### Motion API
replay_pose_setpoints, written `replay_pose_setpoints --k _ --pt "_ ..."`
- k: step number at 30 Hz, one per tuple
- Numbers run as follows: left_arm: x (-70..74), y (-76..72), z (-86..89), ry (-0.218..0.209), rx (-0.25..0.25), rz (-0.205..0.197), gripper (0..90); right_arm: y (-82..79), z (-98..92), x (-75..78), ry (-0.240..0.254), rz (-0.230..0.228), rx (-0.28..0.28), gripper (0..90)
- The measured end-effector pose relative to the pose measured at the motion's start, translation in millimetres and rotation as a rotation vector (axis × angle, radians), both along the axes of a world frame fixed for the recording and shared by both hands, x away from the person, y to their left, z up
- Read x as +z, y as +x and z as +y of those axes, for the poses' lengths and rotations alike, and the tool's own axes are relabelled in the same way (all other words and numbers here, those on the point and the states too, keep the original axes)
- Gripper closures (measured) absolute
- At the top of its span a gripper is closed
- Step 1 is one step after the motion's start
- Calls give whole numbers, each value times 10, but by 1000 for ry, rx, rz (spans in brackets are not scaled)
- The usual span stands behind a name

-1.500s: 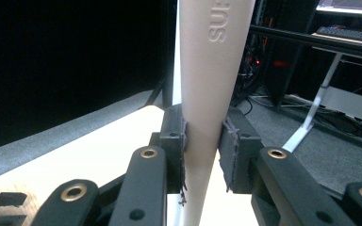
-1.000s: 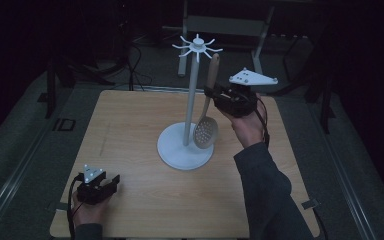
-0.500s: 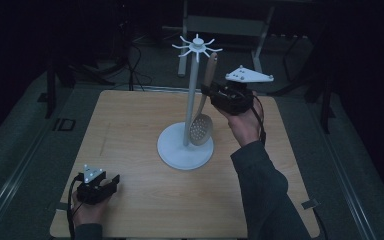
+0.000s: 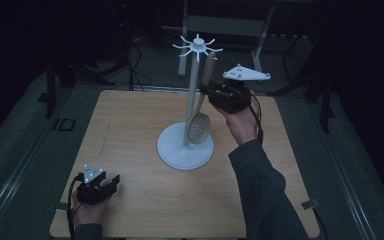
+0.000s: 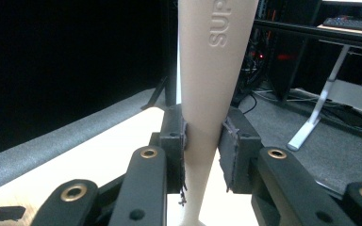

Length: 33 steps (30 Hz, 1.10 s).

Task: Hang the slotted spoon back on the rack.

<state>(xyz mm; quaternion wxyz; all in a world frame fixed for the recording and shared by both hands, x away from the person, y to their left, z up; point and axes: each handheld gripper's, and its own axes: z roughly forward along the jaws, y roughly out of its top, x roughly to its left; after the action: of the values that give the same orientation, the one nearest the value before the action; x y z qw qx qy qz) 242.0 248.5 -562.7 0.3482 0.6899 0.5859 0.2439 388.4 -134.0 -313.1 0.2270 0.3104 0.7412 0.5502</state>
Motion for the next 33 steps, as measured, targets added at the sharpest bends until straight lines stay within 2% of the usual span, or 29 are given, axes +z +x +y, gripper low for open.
replay_pose_setpoints --k 33 --pt "0 2 -1 2 -4 1 453 56 100 -12 -19 16 -8 730"
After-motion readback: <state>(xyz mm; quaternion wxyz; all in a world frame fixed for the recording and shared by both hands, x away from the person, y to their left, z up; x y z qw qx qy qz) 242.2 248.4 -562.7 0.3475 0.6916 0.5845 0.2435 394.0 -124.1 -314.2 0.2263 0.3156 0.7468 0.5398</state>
